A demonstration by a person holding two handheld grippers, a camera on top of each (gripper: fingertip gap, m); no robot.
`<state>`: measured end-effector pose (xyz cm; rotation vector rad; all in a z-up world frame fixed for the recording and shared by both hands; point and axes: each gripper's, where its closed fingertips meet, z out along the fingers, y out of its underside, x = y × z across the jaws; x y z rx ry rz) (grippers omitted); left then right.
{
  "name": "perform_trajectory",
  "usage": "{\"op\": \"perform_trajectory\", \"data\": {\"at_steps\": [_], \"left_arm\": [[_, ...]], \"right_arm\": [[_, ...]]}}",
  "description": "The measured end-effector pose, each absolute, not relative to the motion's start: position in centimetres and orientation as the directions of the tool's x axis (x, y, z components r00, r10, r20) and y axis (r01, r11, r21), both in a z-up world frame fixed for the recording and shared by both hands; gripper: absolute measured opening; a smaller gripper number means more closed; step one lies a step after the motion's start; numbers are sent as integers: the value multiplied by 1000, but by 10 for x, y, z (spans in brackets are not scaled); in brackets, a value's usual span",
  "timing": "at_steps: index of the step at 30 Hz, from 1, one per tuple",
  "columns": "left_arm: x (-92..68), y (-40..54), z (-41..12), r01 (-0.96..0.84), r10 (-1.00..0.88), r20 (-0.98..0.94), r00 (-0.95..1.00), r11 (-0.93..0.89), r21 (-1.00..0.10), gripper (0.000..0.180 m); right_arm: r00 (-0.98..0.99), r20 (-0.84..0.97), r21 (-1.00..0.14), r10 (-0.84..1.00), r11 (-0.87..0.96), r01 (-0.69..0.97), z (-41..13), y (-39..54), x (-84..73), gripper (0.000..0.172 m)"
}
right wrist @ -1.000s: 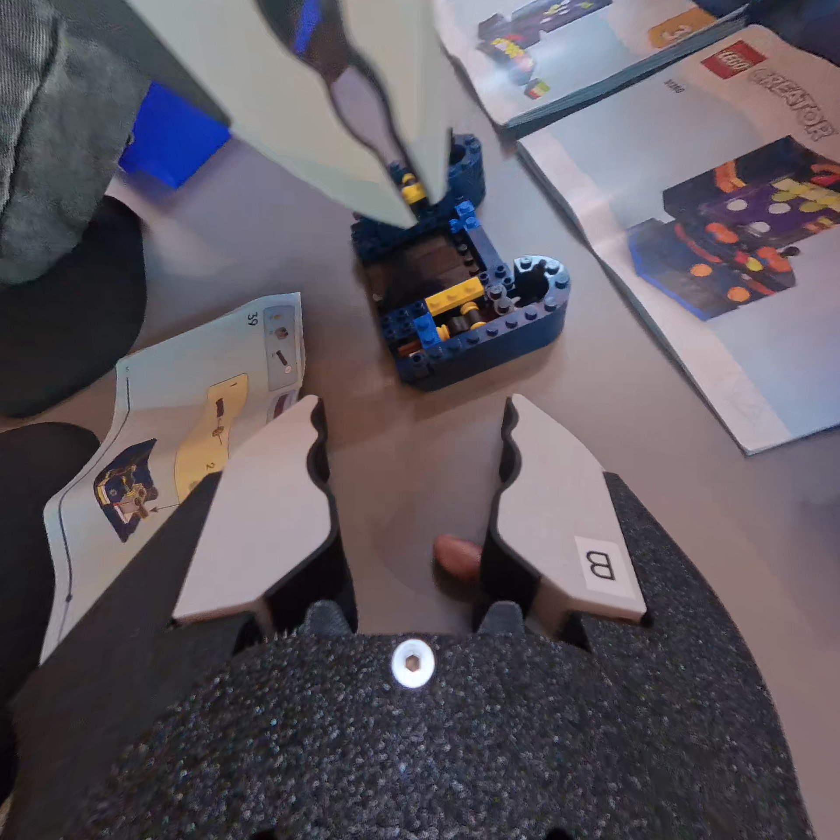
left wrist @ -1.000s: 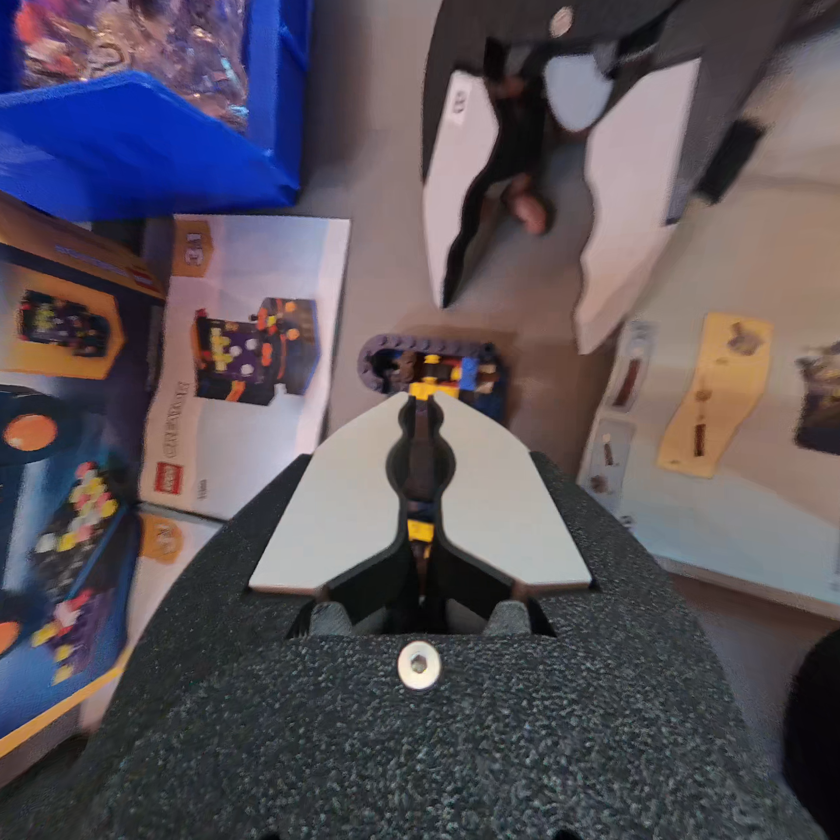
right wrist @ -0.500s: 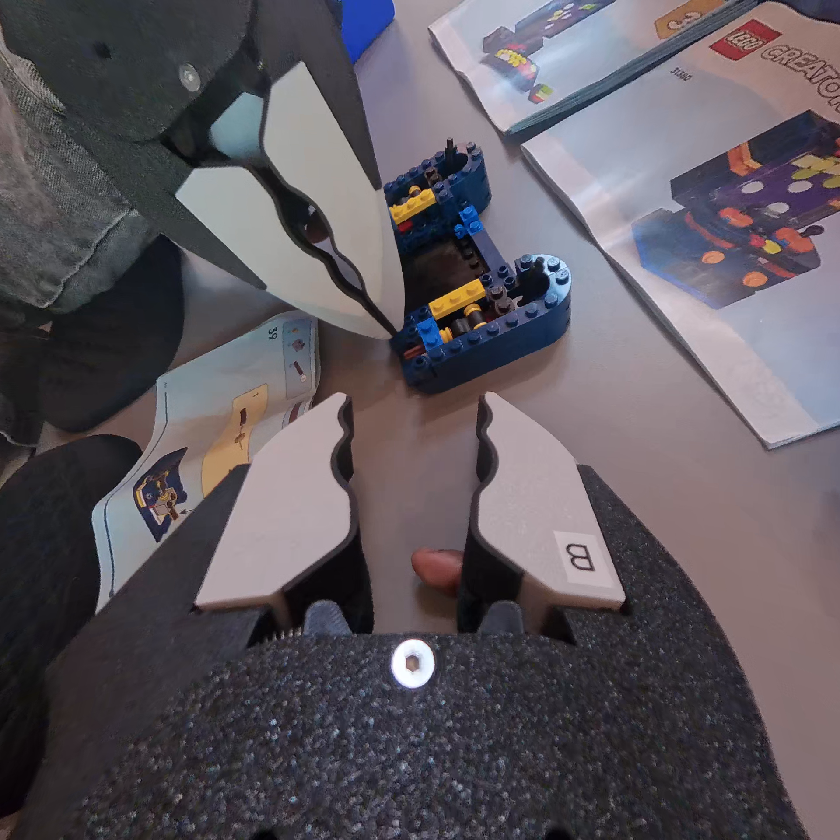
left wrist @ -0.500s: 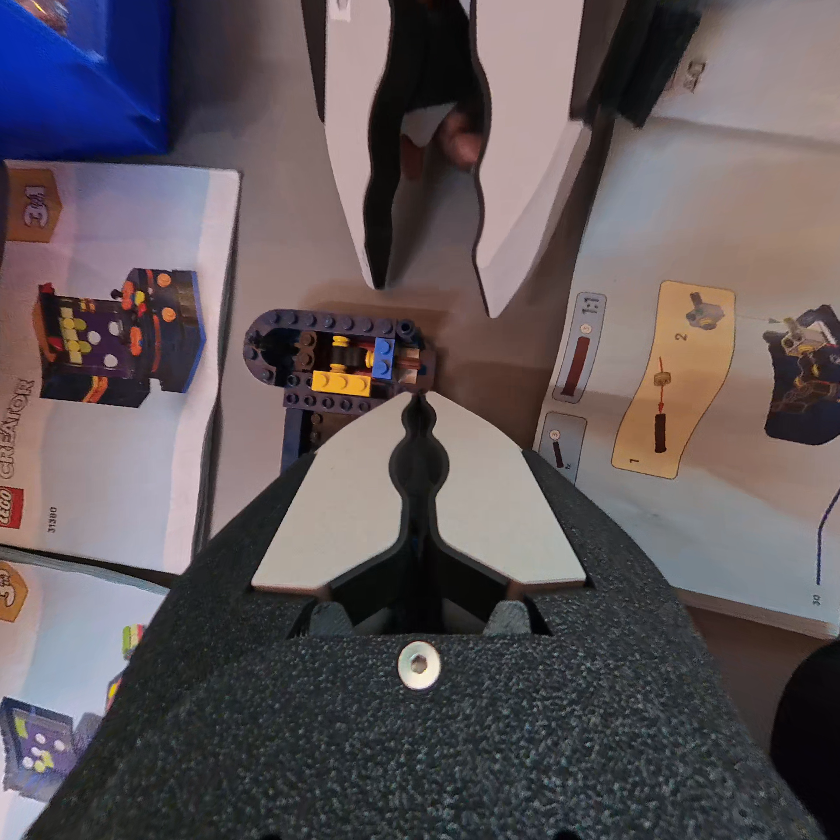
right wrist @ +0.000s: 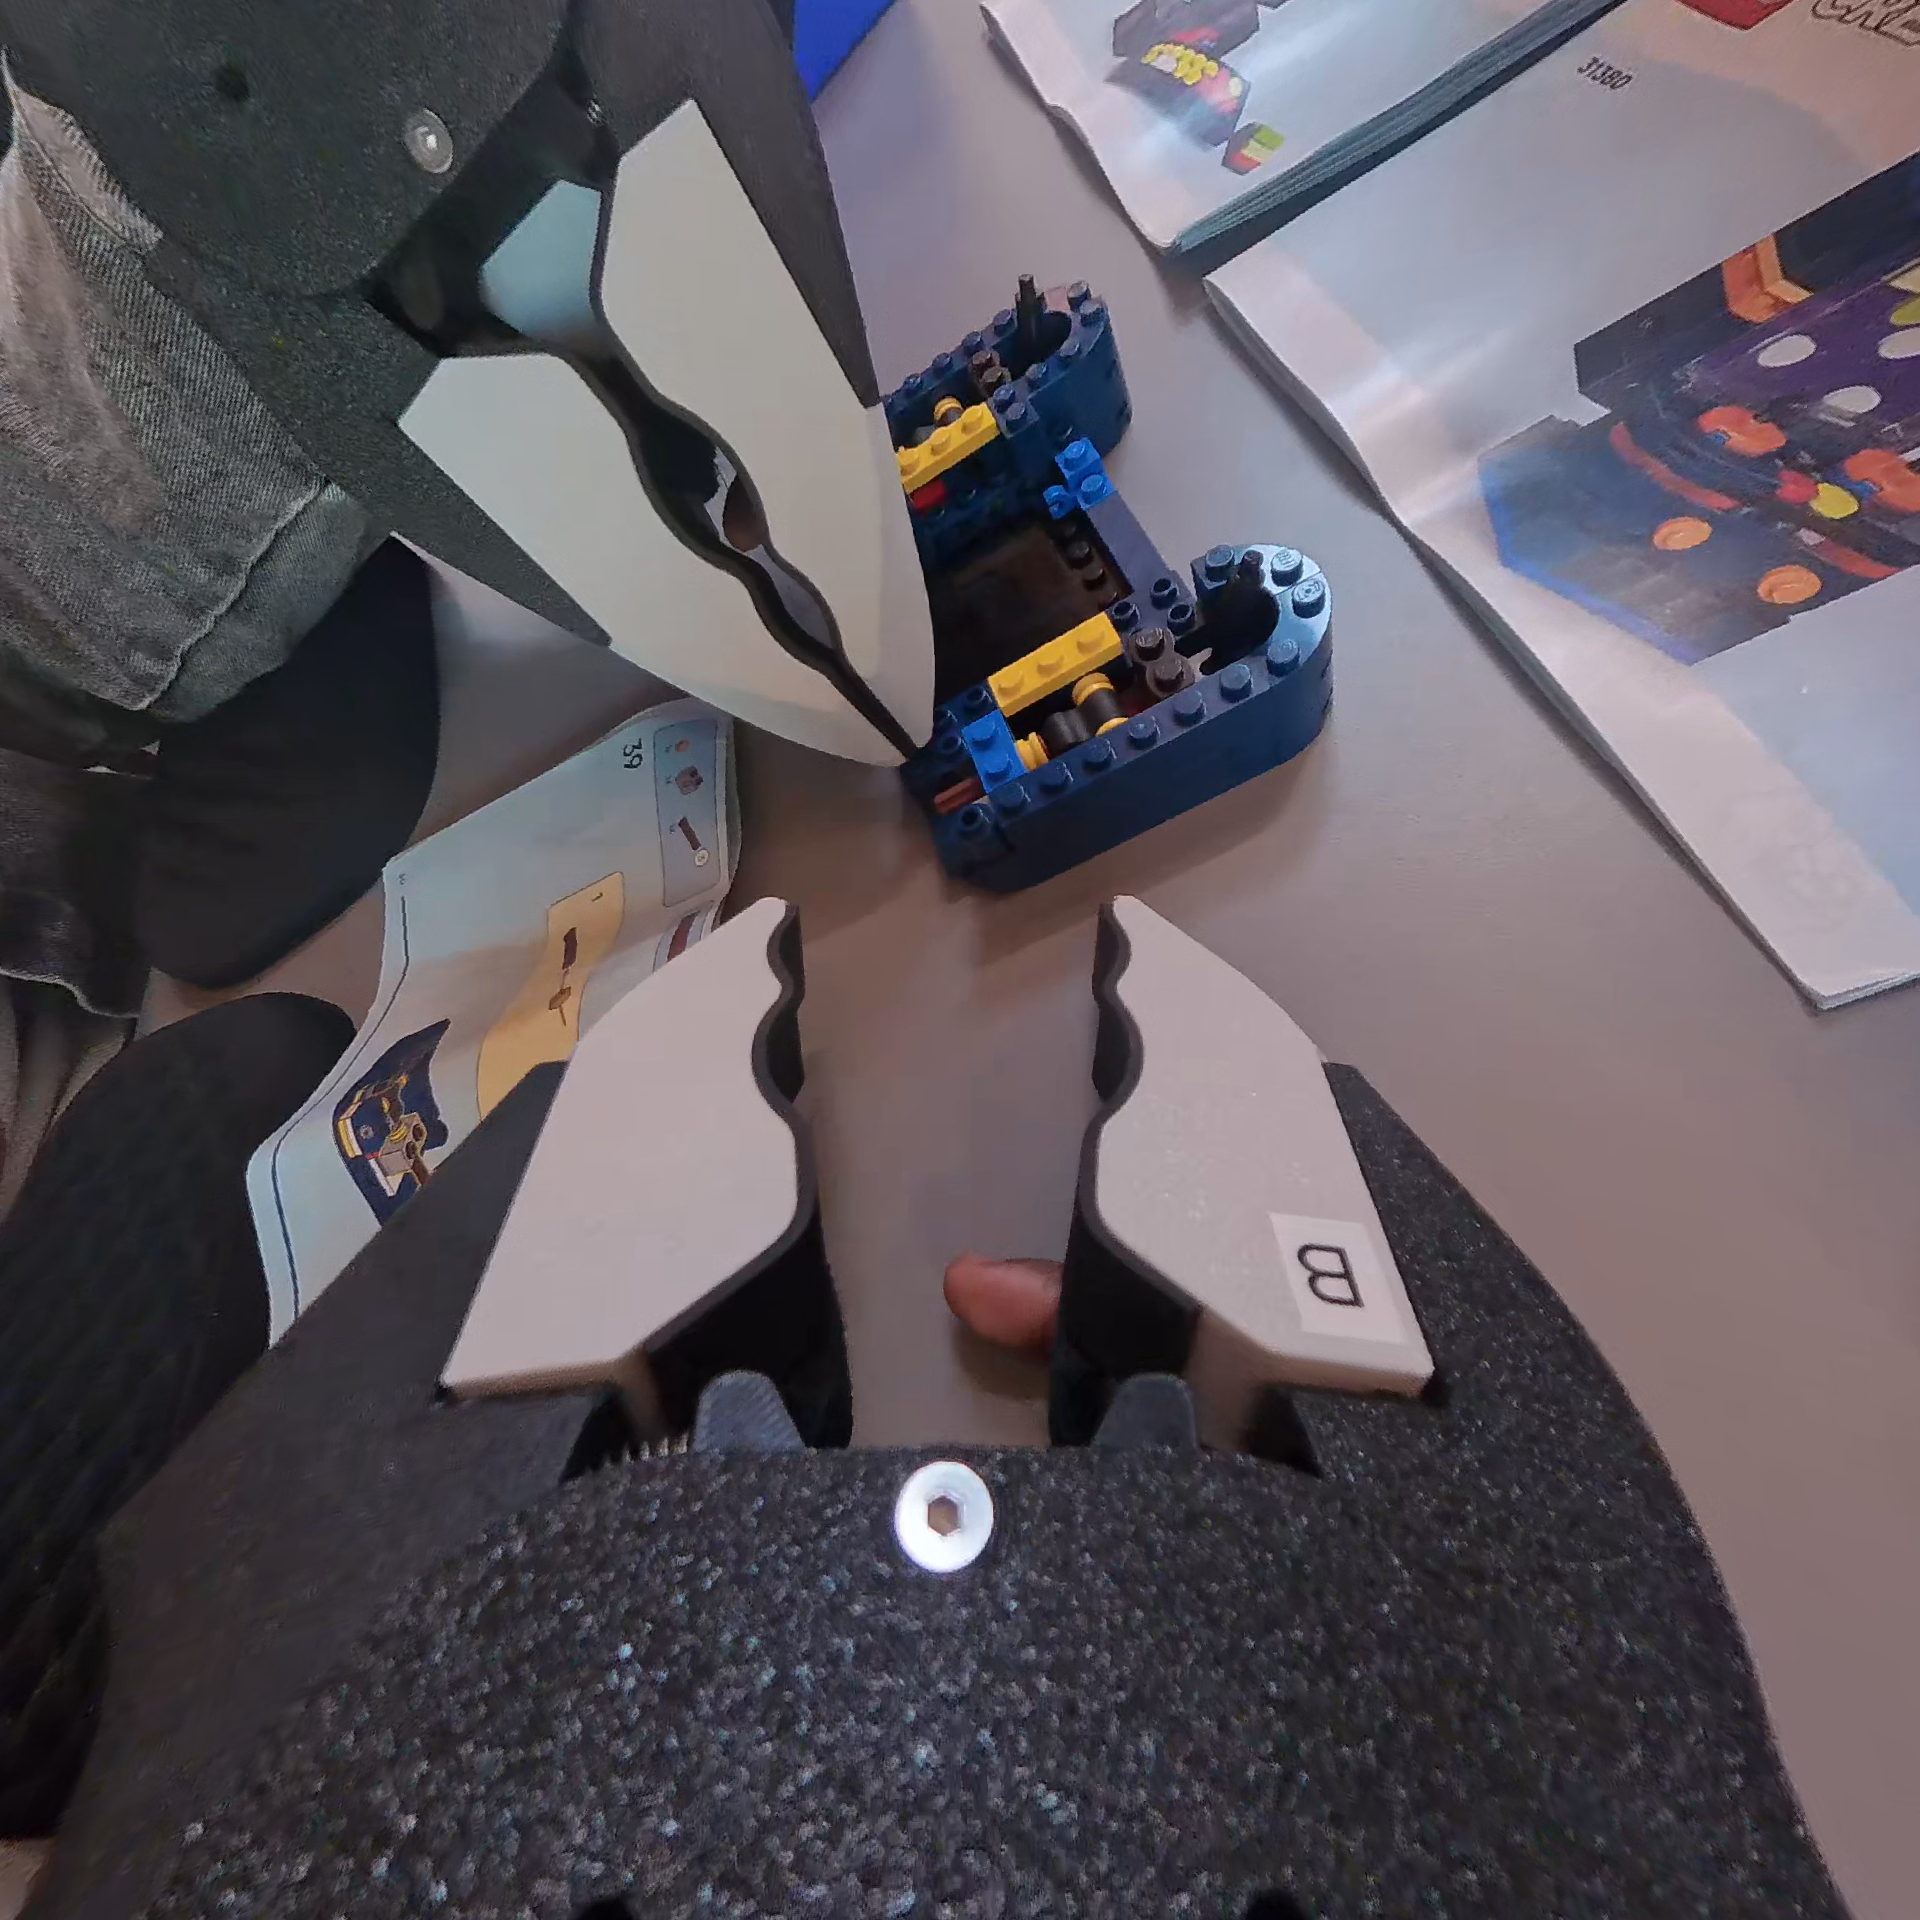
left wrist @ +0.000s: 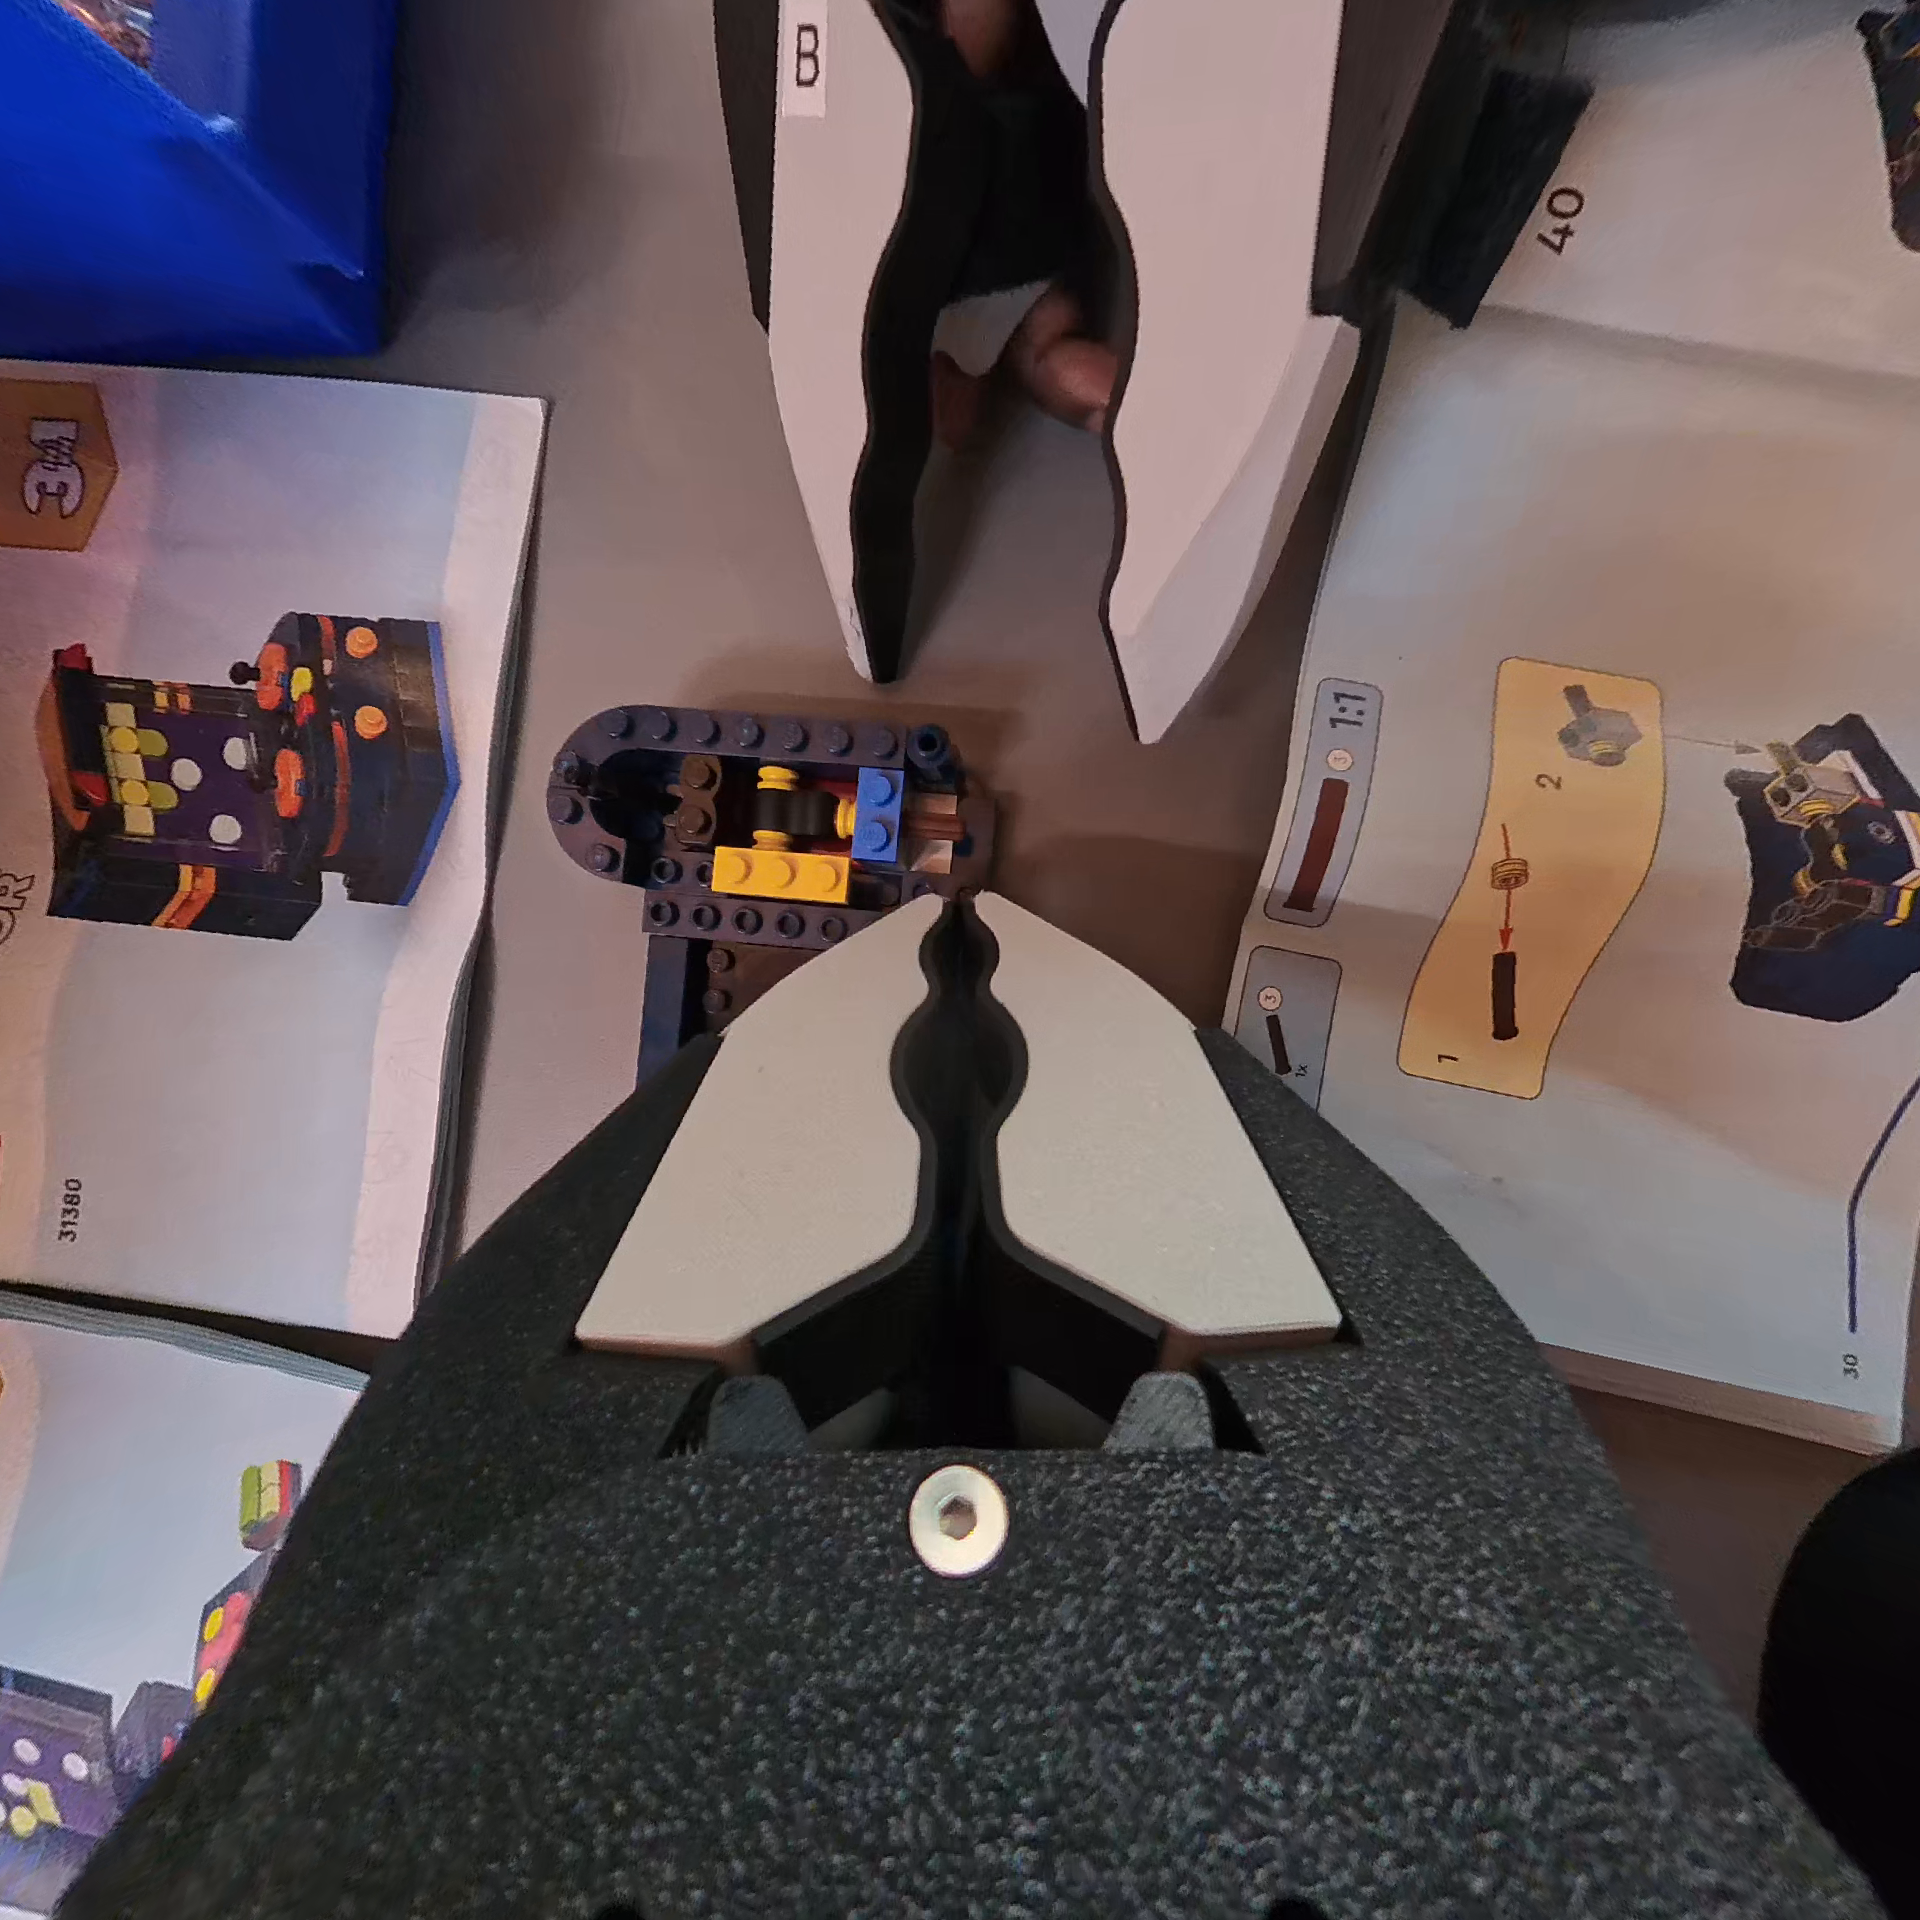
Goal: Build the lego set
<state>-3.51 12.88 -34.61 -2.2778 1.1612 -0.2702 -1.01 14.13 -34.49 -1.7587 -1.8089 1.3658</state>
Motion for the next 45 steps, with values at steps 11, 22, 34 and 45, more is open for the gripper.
{"op": "perform_trajectory", "data": {"at_steps": [11, 22, 34, 45], "left_arm": [[-28, 131, -345, -705, -817, -79, 572, -440, -557, 0], [-37, 138, -336, -663, -791, -90, 605, -437, -608, 0], [-39, 138, -347, -684, -784, -110, 611, -452, -572, 0], [-40, 136, -348, -745, -799, -113, 591, -486, -456, 1]], "right_arm": [[-230, -405, -753, 885, -180, 633, -345, 140, -10, 53], [-229, -429, -748, 874, -201, 633, -344, 141, -10, 53], [-222, -433, -745, 874, -208, 633, -345, 142, -10, 52], [-214, -434, -744, 875, -214, 633, -345, 142, -11, 50]]}}
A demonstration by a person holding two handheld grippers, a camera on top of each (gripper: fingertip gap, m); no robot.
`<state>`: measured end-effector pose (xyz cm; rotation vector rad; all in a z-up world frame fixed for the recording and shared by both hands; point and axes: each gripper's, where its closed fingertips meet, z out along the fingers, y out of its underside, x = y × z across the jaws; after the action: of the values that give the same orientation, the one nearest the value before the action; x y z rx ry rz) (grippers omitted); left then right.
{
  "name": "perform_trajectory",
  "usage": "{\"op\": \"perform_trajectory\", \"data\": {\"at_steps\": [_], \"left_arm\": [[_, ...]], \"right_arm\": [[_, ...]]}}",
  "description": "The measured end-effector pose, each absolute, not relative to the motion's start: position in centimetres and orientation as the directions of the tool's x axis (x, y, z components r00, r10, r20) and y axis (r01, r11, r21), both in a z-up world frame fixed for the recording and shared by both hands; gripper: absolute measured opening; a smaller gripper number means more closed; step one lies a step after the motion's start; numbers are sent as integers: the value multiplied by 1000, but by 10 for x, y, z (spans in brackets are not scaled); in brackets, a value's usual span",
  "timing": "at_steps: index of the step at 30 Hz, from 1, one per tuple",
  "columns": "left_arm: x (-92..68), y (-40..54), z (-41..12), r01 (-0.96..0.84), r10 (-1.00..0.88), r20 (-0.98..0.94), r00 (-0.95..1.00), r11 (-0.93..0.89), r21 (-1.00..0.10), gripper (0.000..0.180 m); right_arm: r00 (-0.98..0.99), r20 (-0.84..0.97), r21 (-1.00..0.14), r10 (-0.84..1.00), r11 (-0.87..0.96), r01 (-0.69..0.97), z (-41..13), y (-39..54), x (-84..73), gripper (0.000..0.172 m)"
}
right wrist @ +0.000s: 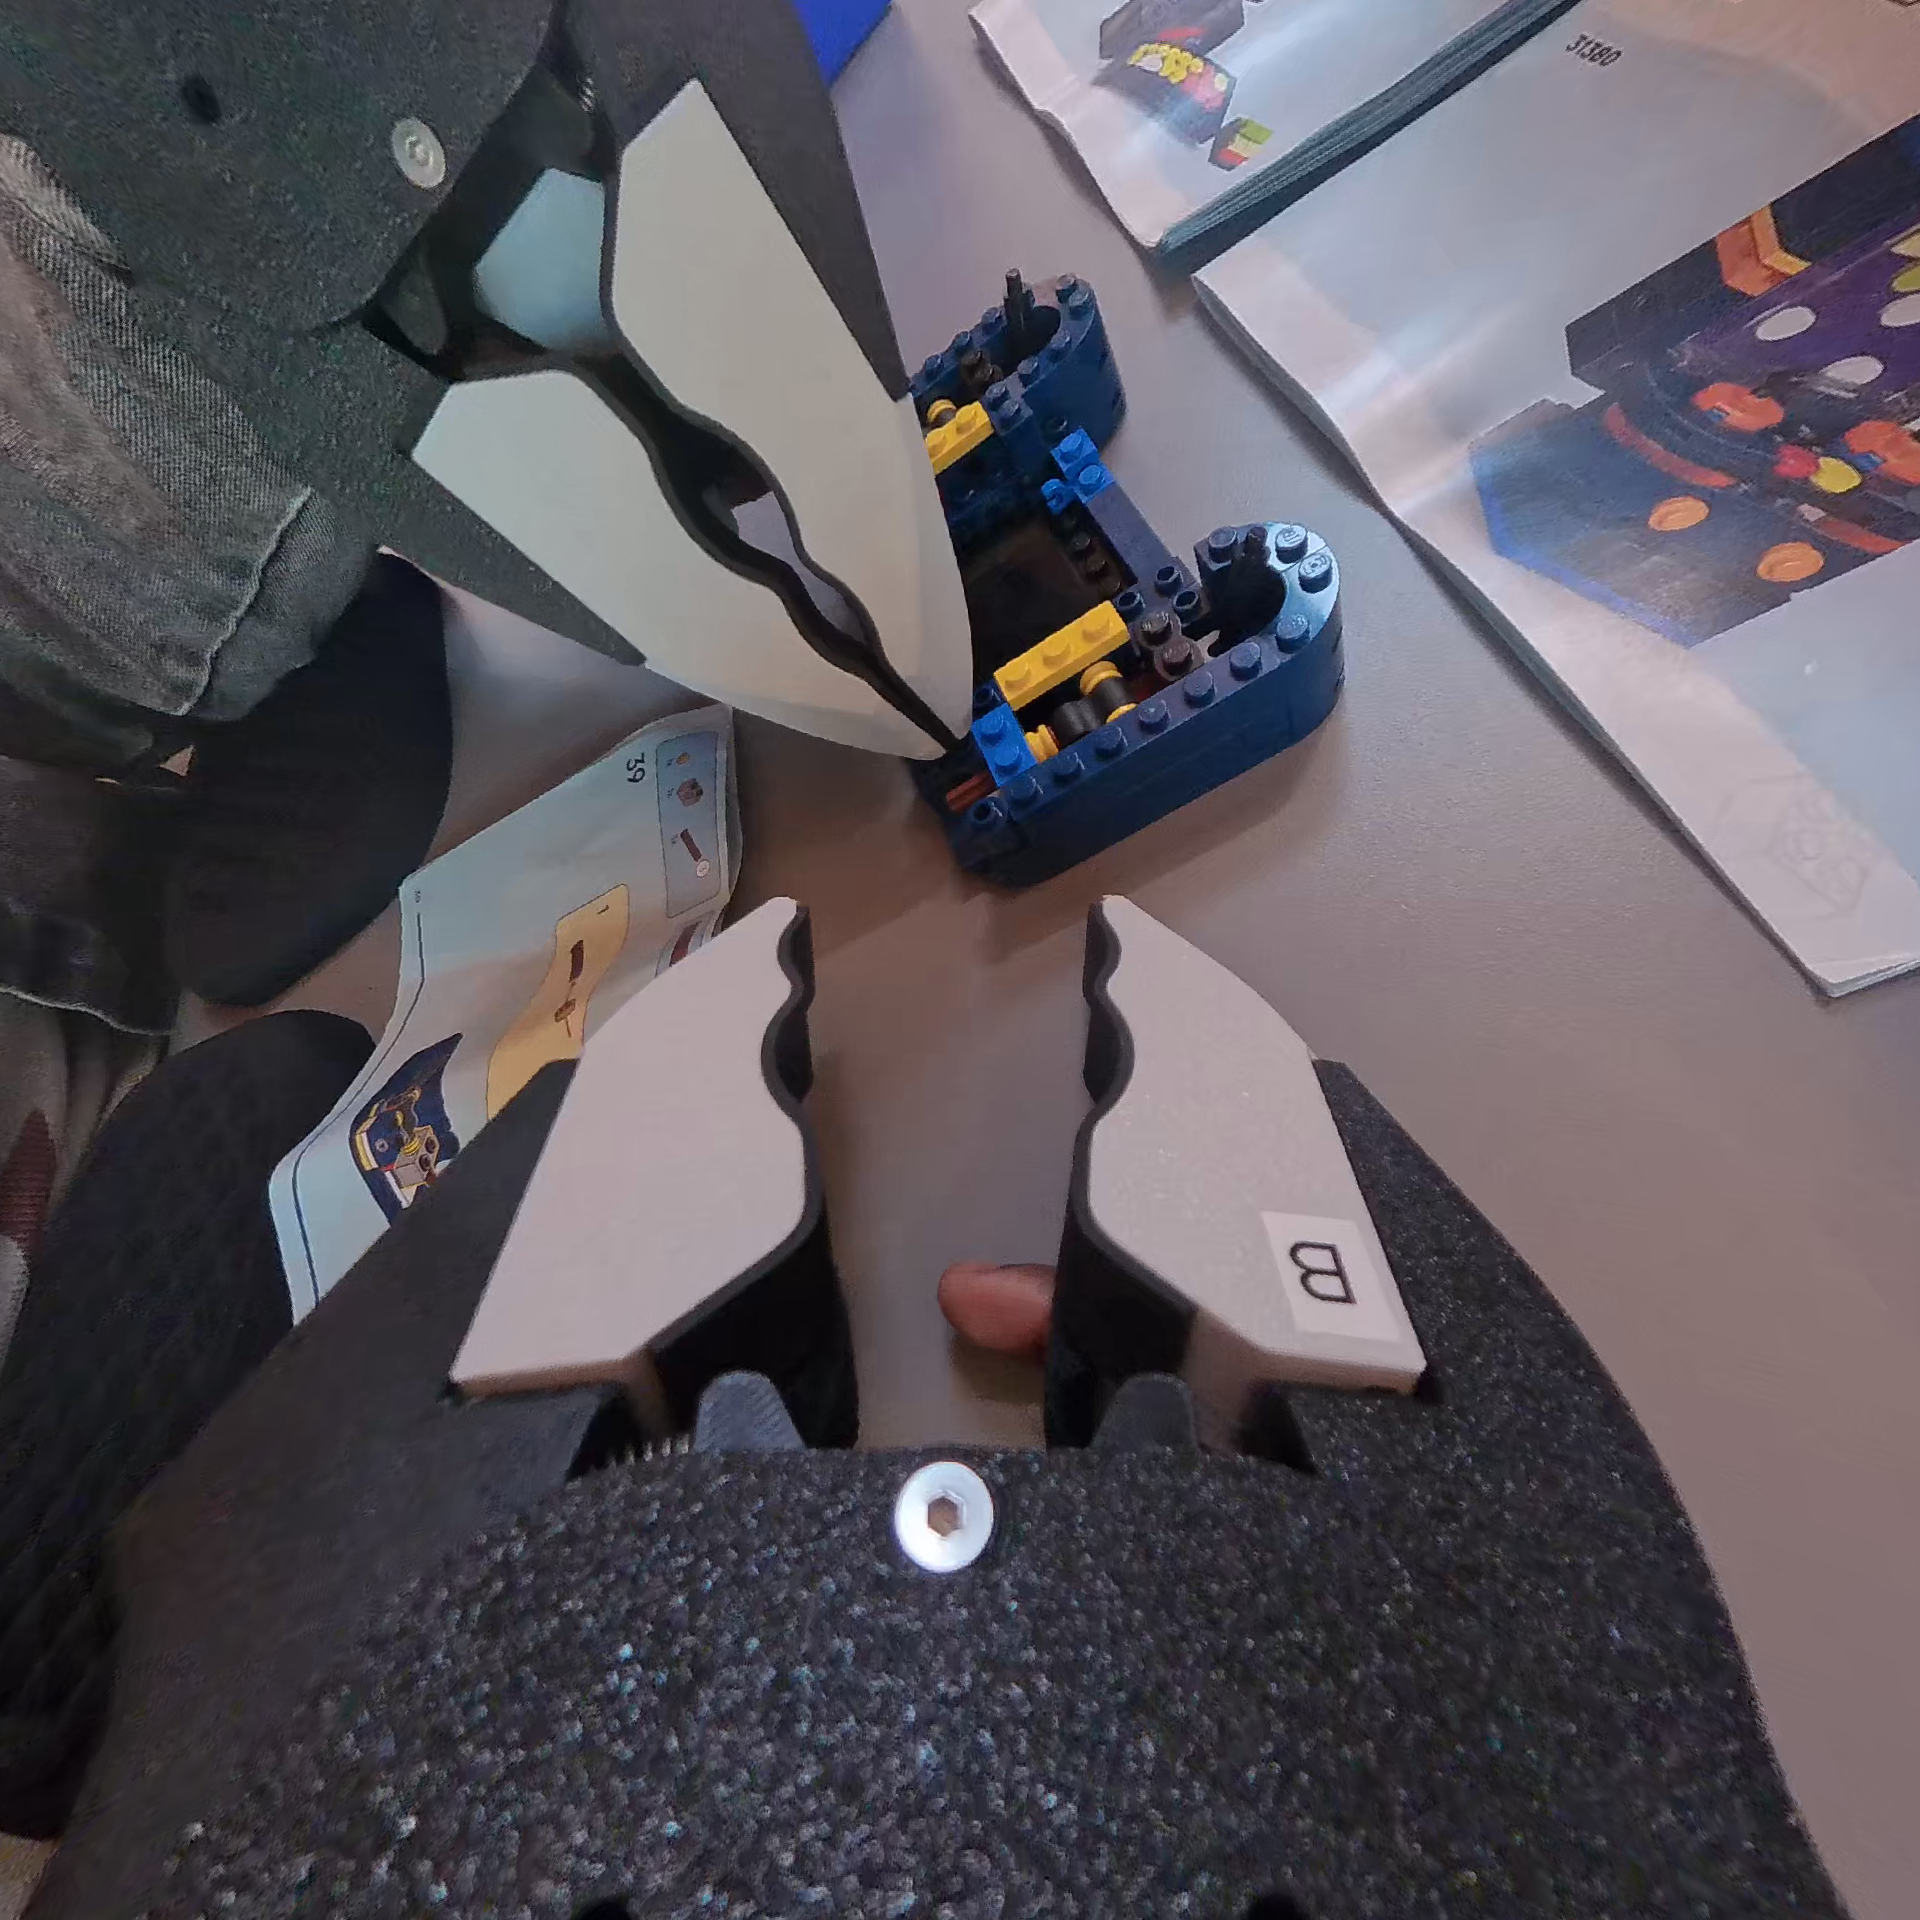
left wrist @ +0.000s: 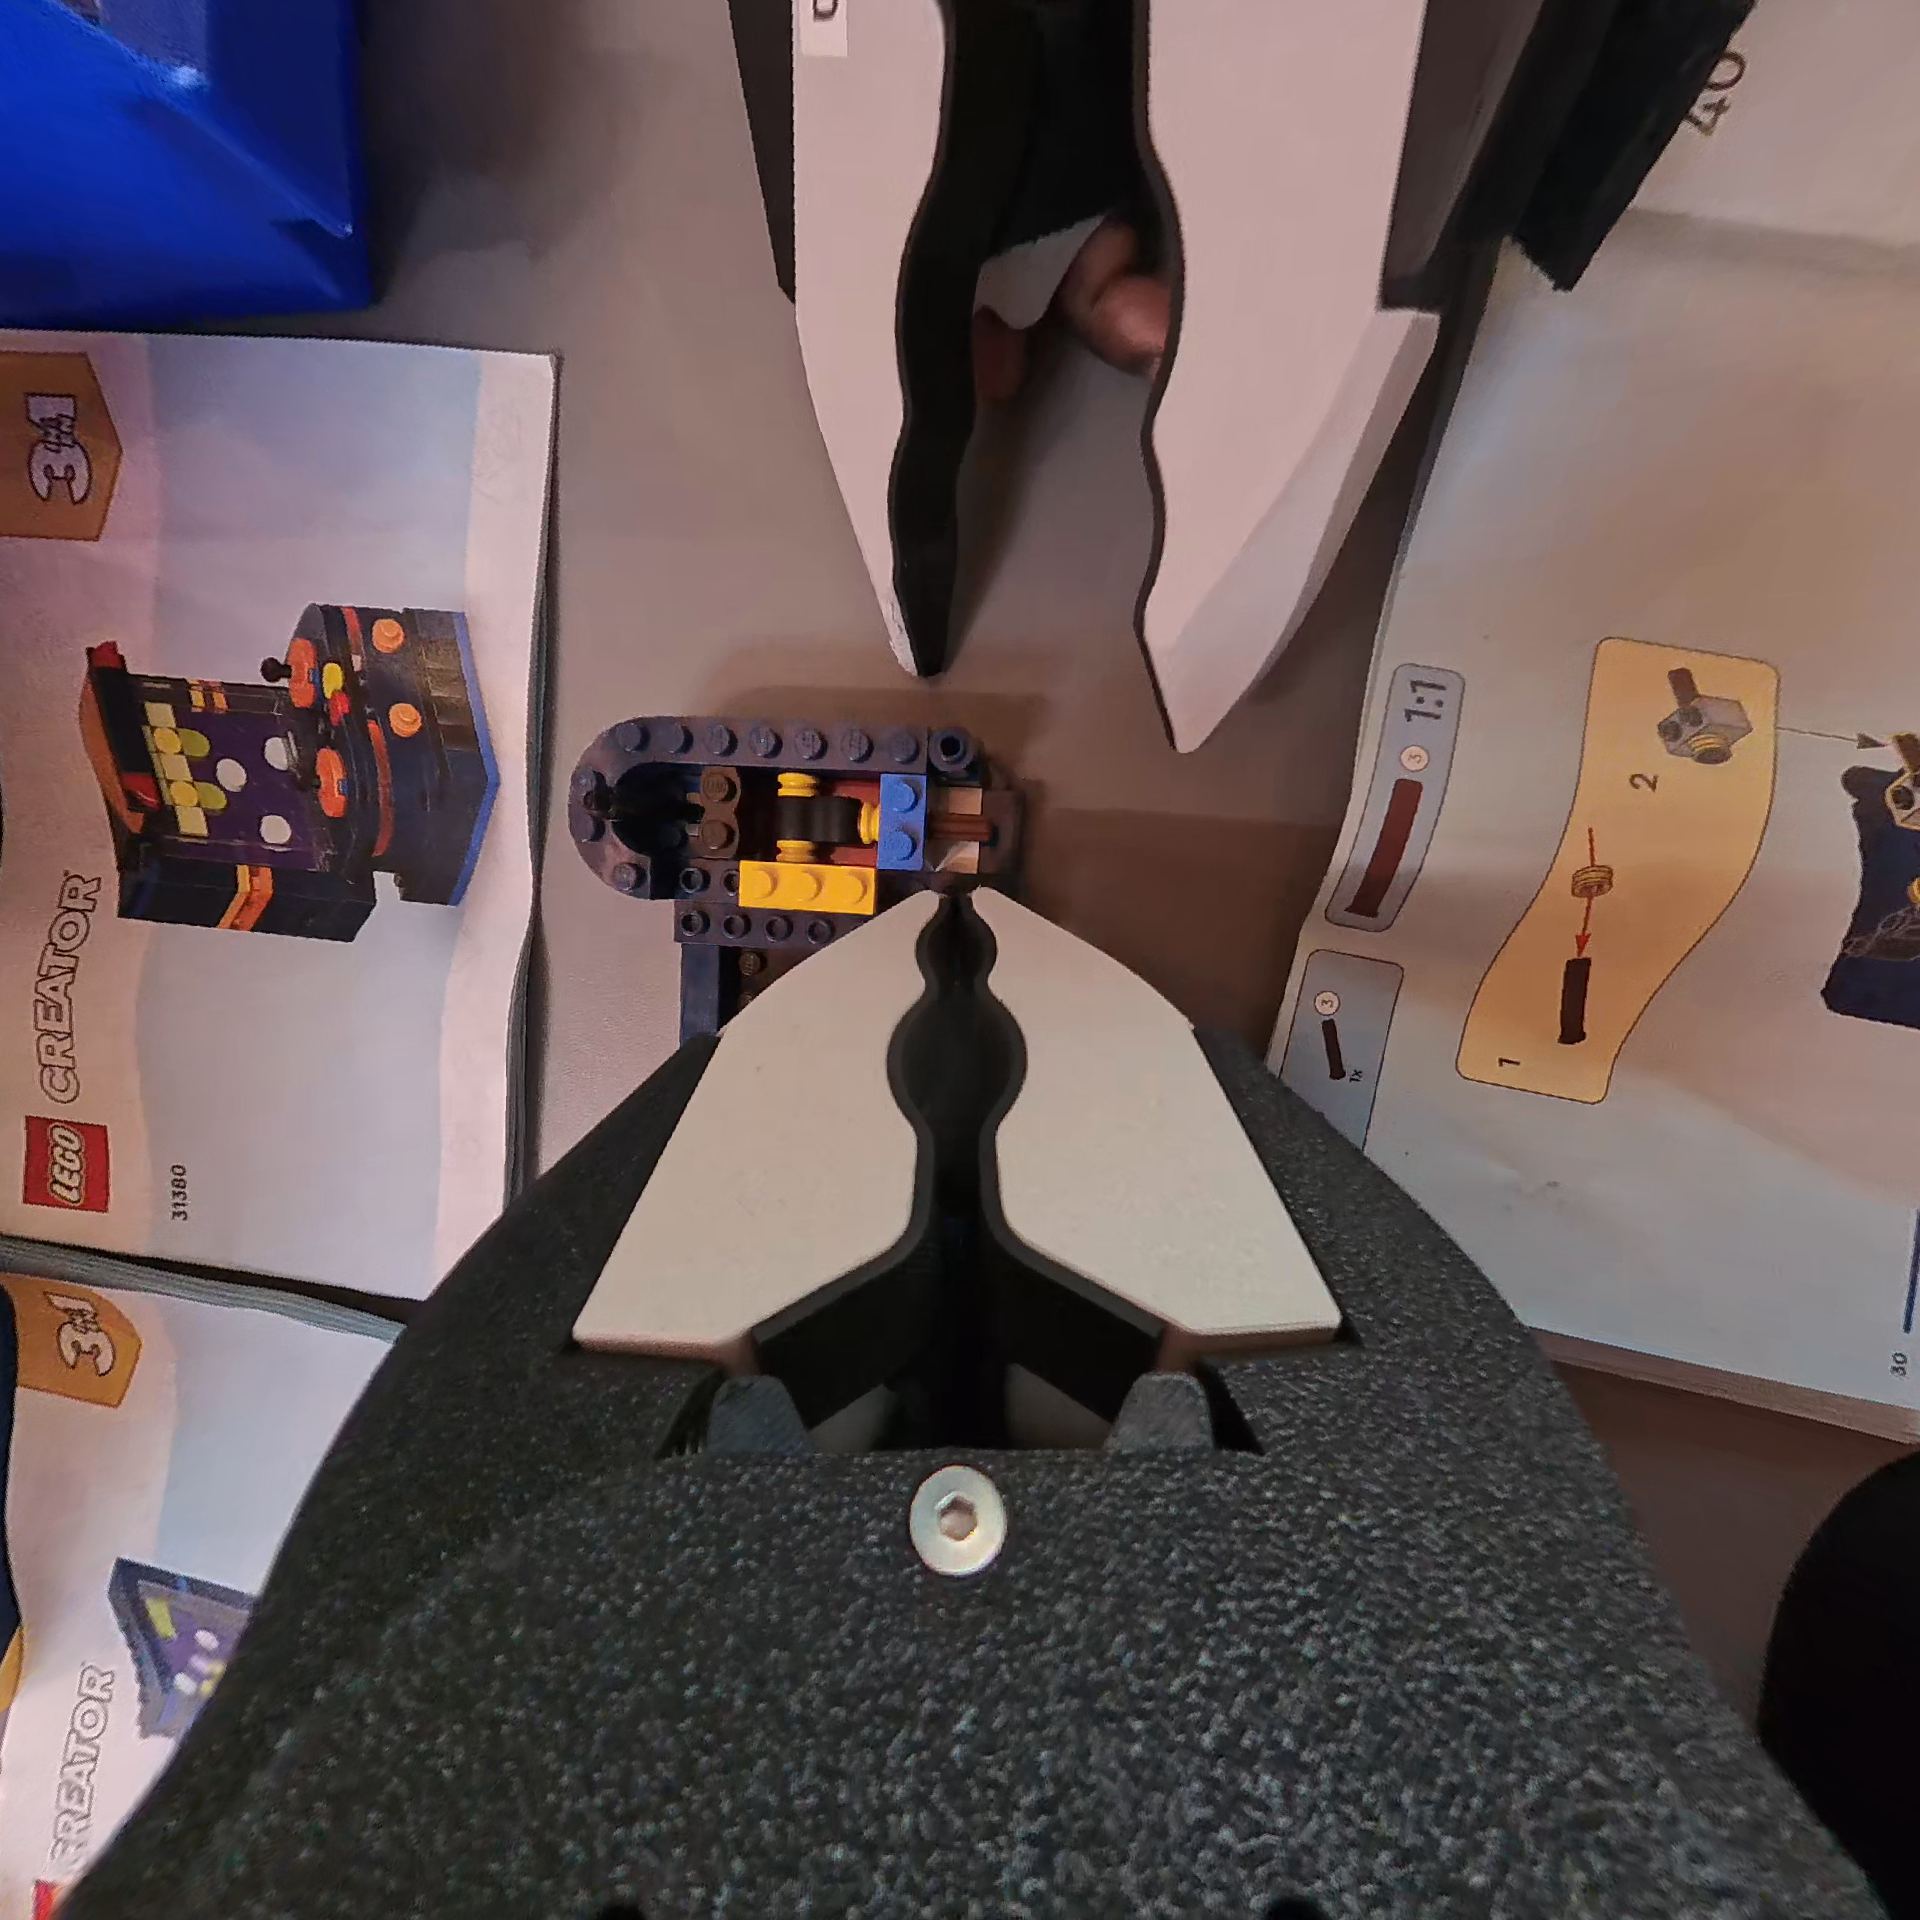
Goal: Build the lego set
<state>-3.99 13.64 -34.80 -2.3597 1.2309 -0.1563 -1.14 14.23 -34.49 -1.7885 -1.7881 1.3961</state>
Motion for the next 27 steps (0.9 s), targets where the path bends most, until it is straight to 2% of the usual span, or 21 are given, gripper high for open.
{"op": "perform_trajectory", "data": {"at_steps": [5, 11, 13, 14, 17, 23, 27], "left_arm": [[-40, 136, -348, -767, -798, -134, 587, -496, -406, 1], [-42, 132, -347, -797, -827, -142, 544, -456, -397, 0], [-39, 130, -333, -731, -814, -61, 578, -483, -483, 0], [-44, 136, -322, -697, -793, -71, 605, -485, -529, 0], [-67, 157, -299, -665, -729, -165, 665, -477, -574, 0], [-71, 173, -331, -740, -779, -160, 606, -479, -472, 0], [-68, 175, -340, -732, -788, -123, 604, -488, -475, 0]], "right_arm": [[-213, -422, -747, 881, -204, 633, -345, 142, -12, 50], [-217, -416, -751, 883, -199, 630, -345, 141, -10, 53], [-214, -424, -749, 880, -208, 629, -345, 142, -10, 54], [-215, -428, -748, 878, -211, 629, -344, 142, -10, 54], [-215, -437, -746, 874, -218, 629, -344, 142, -10, 54], [-215, -439, -746, 872, -221, 629, -344, 142, -10, 54], [-216, -443, -745, 870, -223, 629, -344, 142, -10, 54]]}}
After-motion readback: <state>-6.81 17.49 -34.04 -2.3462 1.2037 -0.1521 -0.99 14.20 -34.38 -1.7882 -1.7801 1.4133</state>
